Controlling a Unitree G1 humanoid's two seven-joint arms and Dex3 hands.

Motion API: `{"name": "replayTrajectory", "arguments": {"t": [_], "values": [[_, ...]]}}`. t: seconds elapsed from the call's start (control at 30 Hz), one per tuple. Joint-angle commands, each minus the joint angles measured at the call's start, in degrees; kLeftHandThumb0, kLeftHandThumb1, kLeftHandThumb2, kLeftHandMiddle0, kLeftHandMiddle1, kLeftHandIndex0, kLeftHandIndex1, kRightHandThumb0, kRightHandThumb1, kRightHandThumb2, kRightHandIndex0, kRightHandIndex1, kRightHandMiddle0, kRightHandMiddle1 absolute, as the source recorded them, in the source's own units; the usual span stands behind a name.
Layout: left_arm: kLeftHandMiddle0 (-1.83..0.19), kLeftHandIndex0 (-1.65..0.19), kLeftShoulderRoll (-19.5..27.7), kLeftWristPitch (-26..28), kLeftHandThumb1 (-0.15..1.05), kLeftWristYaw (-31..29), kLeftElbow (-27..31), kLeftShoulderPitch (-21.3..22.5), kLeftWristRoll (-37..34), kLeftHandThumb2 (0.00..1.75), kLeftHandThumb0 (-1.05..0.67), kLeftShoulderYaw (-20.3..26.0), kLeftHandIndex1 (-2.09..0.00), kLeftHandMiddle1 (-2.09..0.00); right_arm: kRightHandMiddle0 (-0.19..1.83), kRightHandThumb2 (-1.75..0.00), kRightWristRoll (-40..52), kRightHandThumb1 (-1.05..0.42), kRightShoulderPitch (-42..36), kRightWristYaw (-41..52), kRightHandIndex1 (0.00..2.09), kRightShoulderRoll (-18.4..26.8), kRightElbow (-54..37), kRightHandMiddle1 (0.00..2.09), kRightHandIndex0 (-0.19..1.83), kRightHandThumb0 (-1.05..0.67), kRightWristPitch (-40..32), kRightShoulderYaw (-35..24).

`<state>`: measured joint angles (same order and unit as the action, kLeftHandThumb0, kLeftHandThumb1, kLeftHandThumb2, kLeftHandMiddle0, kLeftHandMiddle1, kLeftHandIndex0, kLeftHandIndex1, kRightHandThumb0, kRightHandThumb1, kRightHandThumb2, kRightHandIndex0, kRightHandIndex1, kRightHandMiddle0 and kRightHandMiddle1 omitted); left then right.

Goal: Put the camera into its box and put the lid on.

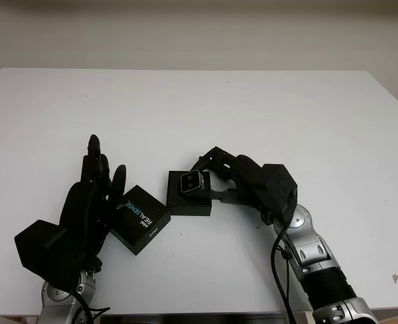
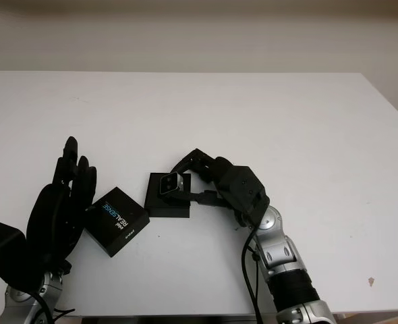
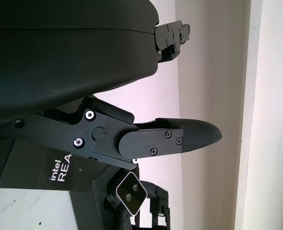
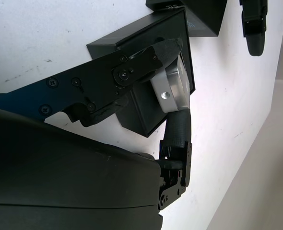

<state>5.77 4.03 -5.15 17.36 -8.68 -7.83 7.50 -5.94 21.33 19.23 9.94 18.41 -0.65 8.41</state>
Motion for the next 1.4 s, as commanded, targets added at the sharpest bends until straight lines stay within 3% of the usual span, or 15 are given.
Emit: {"name": "replayTrajectory", "arguments": {"t": [0.0, 0.67, 1.17, 1.37], "values": [[0.19, 0.18, 0.1, -0.1, 1.05, -0.2, -0.2, -0.2, -0.1, 0.46, -0.75, 0.0, -0.06, -0.05, 0.33, -0.06, 0.0, -0.94, 0.4, 0.3, 0.05, 0.7, -1.2, 1.61, 0.23, -0.47, -0.6, 0.0], [0.18, 0.19, -0.4, -0.1, 1.05, 0.1, -0.4, -0.3, -0.1, 0.45, -0.75, -0.2, -0.05, -0.06, 0.3, -0.06, 1.3, -0.96, -1.8, -1.6, 0.07, -5.4, -1.4, 1.7, 0.25, -0.49, -0.2, 2.5], [0.18, 0.19, -0.2, -0.7, 1.05, -0.1, -0.9, -0.5, 0.0, 0.45, -0.76, 0.1, -0.05, -0.05, 0.26, -0.05, -1.6, -0.97, -3.0, -3.6, 0.05, -3.8, -1.2, 1.72, 0.23, -0.49, 4.0, 3.4], [0.18, 0.18, -0.2, -0.4, 1.05, -0.1, -0.4, -0.7, -0.3, 0.45, -0.74, 0.3, -0.05, -0.05, 0.18, -0.05, -4.6, -0.97, -3.2, -3.0, 0.03, -1.3, -4.7, 1.57, 0.19, -0.53, 1.1, 4.2]]}}
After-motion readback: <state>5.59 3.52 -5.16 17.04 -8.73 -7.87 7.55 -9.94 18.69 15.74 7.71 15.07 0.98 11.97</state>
